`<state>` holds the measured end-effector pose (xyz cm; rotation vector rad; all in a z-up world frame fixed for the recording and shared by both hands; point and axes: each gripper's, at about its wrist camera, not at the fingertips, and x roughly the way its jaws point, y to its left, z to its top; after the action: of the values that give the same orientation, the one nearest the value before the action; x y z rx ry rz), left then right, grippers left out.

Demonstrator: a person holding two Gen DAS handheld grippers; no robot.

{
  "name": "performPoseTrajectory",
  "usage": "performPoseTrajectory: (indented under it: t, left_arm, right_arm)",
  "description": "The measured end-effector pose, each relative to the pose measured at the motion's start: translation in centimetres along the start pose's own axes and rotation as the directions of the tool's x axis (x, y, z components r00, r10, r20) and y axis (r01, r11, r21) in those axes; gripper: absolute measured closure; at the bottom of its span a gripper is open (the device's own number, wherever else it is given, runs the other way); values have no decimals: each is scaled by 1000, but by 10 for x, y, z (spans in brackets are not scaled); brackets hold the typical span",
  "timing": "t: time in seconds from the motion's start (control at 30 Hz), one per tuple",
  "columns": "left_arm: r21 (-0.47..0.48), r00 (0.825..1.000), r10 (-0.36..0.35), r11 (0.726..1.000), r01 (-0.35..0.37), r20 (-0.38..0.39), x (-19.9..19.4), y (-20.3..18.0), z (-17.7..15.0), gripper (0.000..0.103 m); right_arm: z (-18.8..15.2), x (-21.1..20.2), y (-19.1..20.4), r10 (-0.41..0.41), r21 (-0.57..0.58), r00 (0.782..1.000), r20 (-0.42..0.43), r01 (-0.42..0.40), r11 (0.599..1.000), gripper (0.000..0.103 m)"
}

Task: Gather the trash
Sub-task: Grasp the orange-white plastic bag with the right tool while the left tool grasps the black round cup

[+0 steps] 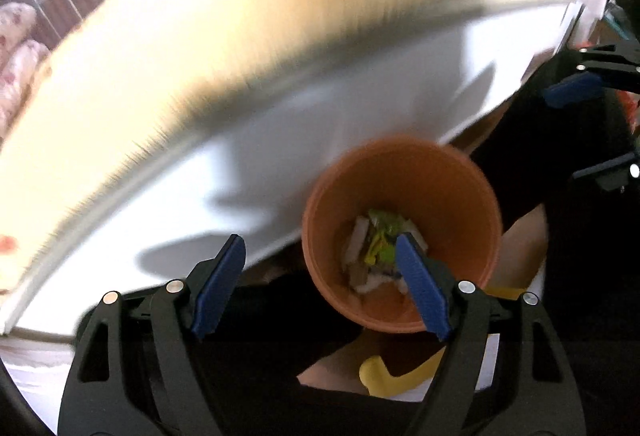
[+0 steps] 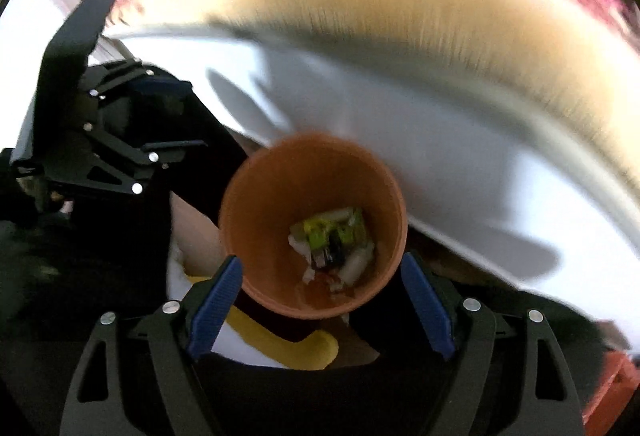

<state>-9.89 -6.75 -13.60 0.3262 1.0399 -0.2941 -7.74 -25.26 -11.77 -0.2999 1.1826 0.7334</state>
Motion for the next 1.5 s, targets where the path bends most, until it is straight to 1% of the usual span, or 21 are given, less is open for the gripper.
performPoseTrajectory:
  t: [0.1, 0.17, 0.33, 0.43, 0.53, 0.6, 0.7, 0.77, 0.83, 1.0, 1.03, 1.1, 1.13, 1.17, 1.2, 1.23, 1.3, 1.33, 1.43, 1.47, 1.5]
  left_arm:
    - [1, 994, 49, 999, -50, 97, -25, 5, 16, 16]
    - [-16, 983, 86, 996, -84, 165, -43, 14, 28, 15]
    - [-132, 957, 129, 986, -97, 259, -58, 47, 67, 13]
    - [-222, 951, 144, 971, -83, 273, -52, 65, 87, 12]
    - [-292, 958, 108, 956, -27, 266, -43, 74, 106, 12]
    - [-311, 962, 86, 950, -2, 259, -38, 77, 112, 12]
    - [-311, 967, 87, 950, -8, 240, -30, 78, 119, 12]
    - [-308, 969, 87, 951, -12, 230, -26, 79, 122, 12]
    - [-310, 971, 80, 951, -6, 227, -23, 80, 123, 12]
    - [-317, 973, 62, 948, 12, 222, -17, 84, 131, 12]
    - [-316, 973, 58, 949, 16, 222, -16, 84, 133, 12]
    - [-314, 973, 56, 949, 17, 222, -14, 83, 138, 12]
    - [-311, 974, 52, 950, 20, 221, -13, 83, 141, 12]
    - [-308, 975, 47, 951, 23, 219, -11, 82, 144, 12]
    - [-308, 975, 43, 951, 27, 217, -10, 82, 147, 12]
    - [-306, 976, 37, 952, 31, 214, -8, 82, 151, 12]
    - [-299, 977, 26, 953, 39, 210, -3, 82, 160, 12]
    - [-297, 980, 16, 954, 45, 198, 2, 84, 168, 12]
    - [-307, 983, -15, 949, 71, 181, 17, 91, 191, 12]
    - [-320, 984, -24, 944, 80, 175, 23, 94, 200, 12]
    - [-329, 985, -31, 940, 87, 172, 28, 97, 207, 12]
  right_arm:
    - [16, -47, -4, 22, -19, 994, 108, -20, 1000, 16]
    - [25, -65, -10, 27, -11, 987, 157, -26, 1000, 16]
    - [72, -97, -59, -59, 61, 957, 284, 43, 997, 16]
    - [106, -102, -101, -104, 139, 938, 330, 61, 988, 16]
    - [144, -95, -144, -173, 232, 921, 350, 93, 968, 16]
    - [168, -88, -173, -220, 302, 912, 347, 114, 947, 16]
    - [201, -75, -213, -267, 375, 903, 338, 131, 918, 17]
    - [221, -69, -239, -284, 418, 903, 321, 135, 899, 24]
    - [238, -62, -262, -262, 458, 915, 308, 99, 884, 27]
    - [275, -34, -297, -194, 526, 943, 269, 25, 850, 28]
    - [283, -22, -304, -169, 536, 956, 238, 16, 844, 28]
    - [286, -6, -310, -152, 564, 971, 186, 21, 826, 41]
    - [286, 6, -315, -123, 576, 981, 153, 12, 817, 67]
    - [284, 16, -318, -86, 586, 986, 141, -13, 810, 70]
    - [281, 17, -319, -91, 594, 983, 158, -21, 804, 74]
    - [276, 11, -318, -100, 601, 976, 192, -36, 799, 82]
    - [266, -6, -310, -148, 590, 958, 245, -26, 807, 83]
    - [258, -21, -305, -195, 585, 938, 286, -10, 811, 83]
    - [231, -69, -283, -331, 557, 855, 400, 60, 828, 83]
    - [223, -83, -275, -387, 545, 817, 428, 109, 831, 83]
    - [211, -99, -263, -446, 528, 770, 456, 169, 832, 83]
